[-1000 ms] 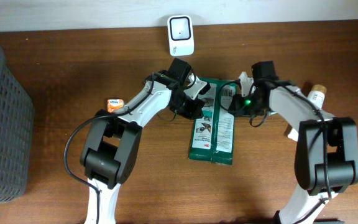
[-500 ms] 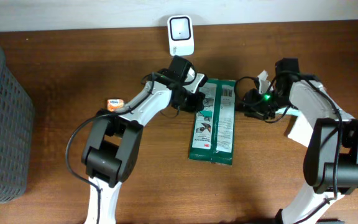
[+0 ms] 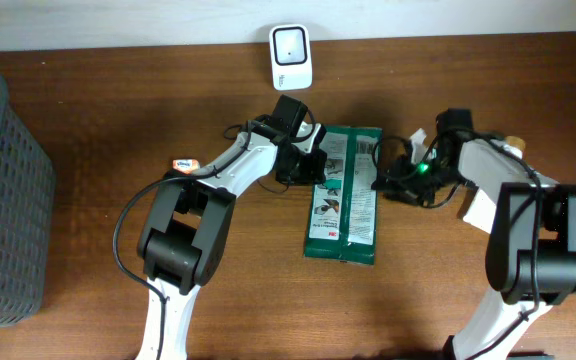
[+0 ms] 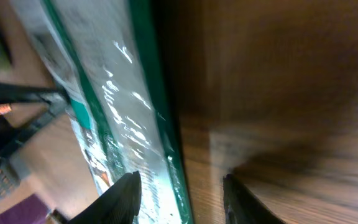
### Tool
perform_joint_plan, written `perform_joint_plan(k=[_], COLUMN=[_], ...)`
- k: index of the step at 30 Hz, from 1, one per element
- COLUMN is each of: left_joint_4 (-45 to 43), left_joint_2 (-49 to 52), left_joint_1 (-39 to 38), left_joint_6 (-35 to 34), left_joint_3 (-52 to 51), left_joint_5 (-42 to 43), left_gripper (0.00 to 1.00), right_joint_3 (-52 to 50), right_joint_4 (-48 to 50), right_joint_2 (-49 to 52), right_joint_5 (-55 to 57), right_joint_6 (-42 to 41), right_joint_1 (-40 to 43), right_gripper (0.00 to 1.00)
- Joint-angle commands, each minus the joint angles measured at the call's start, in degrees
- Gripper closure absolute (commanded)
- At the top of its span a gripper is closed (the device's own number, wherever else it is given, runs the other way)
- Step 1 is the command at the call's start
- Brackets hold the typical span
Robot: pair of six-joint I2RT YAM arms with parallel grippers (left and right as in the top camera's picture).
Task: Scan the item barcode
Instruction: 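Bring the left gripper in and grip the large pack beside the right gripper, then lift the large pack with the right gripper and raise it toward the scanner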
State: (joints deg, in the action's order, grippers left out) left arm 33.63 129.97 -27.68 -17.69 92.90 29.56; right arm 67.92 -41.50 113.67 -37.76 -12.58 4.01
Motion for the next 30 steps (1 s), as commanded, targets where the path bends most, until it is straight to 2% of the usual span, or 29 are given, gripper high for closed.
perform_joint_plan(k=[1,9,12,17,24,28,30], left_joint_4=[0.9,1.1,1.1,1.2,1.3,1.3,1.4], left_joint_2=[1.6,1.6,1.6,1.6,1.6,1.6,1.6], left_joint_1=[0.5,0.5,0.5,0.5,0.5,0.5,0.5], left_joint_6=[-1.2,-1.1,-1.1,-1.1,-1.1,-1.1,-0.7], left_joint_3=[-0.2,-0.2,-0.2,-0.2,-0.2,-0.2,-0.2], left_joint_5=[-2.4,-2.1,-1.9,-1.1,-0.9,-0.9,-0.9], left_gripper=[1.00,1.00,1.00,1.00,1.00,1.00,1.00], right_joint_3=[-4.4,-8.5,-8.5,-8.5,-8.5,-8.9,-8.9], right_joint_4=[2.1,9.8,17.7,25.7,24.3,24.3,24.6], right_joint_2=[1.3,1.3,1.3,1.2,1.2,1.2,1.2], right_joint_5=[-2.2,-6.0,-8.6,-9.2,-9.6,-7.7,-7.8], right_joint_6=[-0.5,-3.0,-6.7,-9.4,-8.7,-9.0,-9.0], right_joint_1=[-2.5,-3.3,-3.3,-4.7,-7.4,-8.1,-7.7], right_gripper=[0.59,0.59,0.66,0.69,0.70,0.84,0.85])
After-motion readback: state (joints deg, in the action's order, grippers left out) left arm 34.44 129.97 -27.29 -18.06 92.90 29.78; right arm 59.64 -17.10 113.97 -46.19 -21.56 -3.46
